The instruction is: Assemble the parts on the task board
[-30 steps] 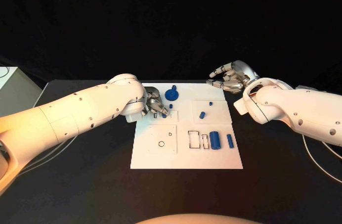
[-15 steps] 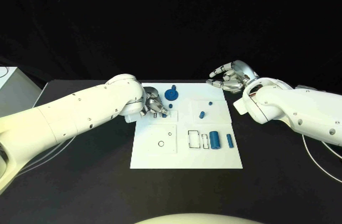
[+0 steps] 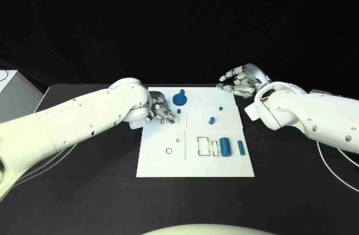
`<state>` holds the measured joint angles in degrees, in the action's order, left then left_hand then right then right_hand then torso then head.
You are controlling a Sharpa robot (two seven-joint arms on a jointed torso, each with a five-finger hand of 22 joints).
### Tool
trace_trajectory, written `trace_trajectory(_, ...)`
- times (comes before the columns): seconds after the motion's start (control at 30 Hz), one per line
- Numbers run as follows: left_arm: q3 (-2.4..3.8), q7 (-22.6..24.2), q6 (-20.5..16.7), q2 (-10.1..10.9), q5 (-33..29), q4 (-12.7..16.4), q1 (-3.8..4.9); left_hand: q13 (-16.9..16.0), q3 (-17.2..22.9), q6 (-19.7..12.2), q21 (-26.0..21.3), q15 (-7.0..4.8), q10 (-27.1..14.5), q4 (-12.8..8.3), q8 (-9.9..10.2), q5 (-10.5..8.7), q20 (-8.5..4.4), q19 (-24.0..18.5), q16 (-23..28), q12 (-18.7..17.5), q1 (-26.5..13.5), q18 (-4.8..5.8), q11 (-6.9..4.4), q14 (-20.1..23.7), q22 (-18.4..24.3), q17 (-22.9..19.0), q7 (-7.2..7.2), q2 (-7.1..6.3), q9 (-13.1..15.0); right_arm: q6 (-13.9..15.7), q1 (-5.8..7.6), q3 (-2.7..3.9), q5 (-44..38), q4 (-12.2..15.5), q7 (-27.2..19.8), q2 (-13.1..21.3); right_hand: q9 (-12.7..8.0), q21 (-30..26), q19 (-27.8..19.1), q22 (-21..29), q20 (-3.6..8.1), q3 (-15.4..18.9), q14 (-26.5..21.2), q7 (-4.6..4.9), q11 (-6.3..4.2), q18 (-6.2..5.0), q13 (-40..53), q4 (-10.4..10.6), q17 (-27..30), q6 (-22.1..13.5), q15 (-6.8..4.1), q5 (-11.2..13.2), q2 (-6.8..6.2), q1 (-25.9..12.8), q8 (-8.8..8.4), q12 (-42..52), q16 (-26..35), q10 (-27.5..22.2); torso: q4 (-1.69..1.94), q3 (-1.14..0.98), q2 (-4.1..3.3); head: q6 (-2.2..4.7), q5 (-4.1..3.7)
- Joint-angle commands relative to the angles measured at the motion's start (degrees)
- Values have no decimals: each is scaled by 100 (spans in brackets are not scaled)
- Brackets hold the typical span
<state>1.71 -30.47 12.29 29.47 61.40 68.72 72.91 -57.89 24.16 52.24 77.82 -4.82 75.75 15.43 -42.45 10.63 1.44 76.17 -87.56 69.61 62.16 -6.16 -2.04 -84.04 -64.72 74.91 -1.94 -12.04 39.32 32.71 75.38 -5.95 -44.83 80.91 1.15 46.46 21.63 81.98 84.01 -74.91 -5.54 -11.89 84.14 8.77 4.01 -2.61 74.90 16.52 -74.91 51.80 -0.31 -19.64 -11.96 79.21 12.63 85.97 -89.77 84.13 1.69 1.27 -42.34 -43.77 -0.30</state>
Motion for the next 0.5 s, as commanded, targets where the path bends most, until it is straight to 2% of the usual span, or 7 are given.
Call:
trace_trajectory(0.03,9,43,37,22,27,49,-3,-8,-170,14,-25,-4,5,112,29,-280,14,34,-21,-27,92,96,31,-479,-13,1095,-27,8,20,-42,-6,2,-47,3,-48,0,10,-30,292,-634,35,-38,585,6,4,32,1107,-11,-1502,-46,-9,-26,13,-78,35,-15,-20,129,1,-1,1,0,-1)
trace_trajectory(0.07,10,43,38,31,27,59,-3,-17,-194,15,-30,-4,9,116,33,-324,14,29,-22,-22,94,95,32,-479,-5,1097,-28,15,23,-41,-6,2,-47,3,-48,0,10,-30,292,-634,35,-38,585,6,4,32,1107,-11,-1502,-46,-9,-26,13,-78,35,-15,-20,129,1,-1,1,0,-1)
trace_trajectory(0.1,11,43,37,39,27,66,-3,-20,-307,24,-29,2,9,123,47,-677,19,32,-23,-21,68,96,36,-480,-12,1099,-32,68,34,-41,-7,2,-47,3,-48,1,10,-30,292,-634,35,-38,585,6,4,32,1107,-11,-1502,-46,-9,-26,13,-78,35,-15,-20,129,1,-1,0,0,-3)
trace_trajectory(0.13,12,44,36,48,27,75,-3,-17,-337,23,-28,2,7,125,52,-723,20,33,-22,-24,66,96,38,-479,-15,1098,-33,80,37,-41,-7,2,-46,3,-48,1,10,-30,292,-634,35,-38,585,6,4,32,1107,-11,-1502,-46,-9,-26,13,-78,35,-15,-20,129,0,-1,0,1,-5)
trace_trajectory(0.4,35,43,35,120,15,168,-4,-26,-573,29,-26,3,9,140,66,-778,22,37,-25,-19,-92,96,39,-481,-24,1103,-33,120,58,-39,-11,2,-46,3,-48,7,10,-30,292,-634,35,-38,585,6,4,32,1107,-11,-1502,-46,-9,-26,13,-78,35,-15,-20,129,0,-3,-4,11,-11)
trace_trajectory(0.5,121,43,38,160,-11,229,-5,6,-595,27,-35,3,-7,140,68,-779,22,28,-15,-39,-107,93,38,-475,-7,1084,-33,129,60,-37,-11,2,-46,5,-49,12,10,-30,292,-634,35,-38,585,6,4,32,1107,-11,-1502,-46,-9,-26,13,-78,35,-15,-20,129,-5,-4,-9,23,-11)
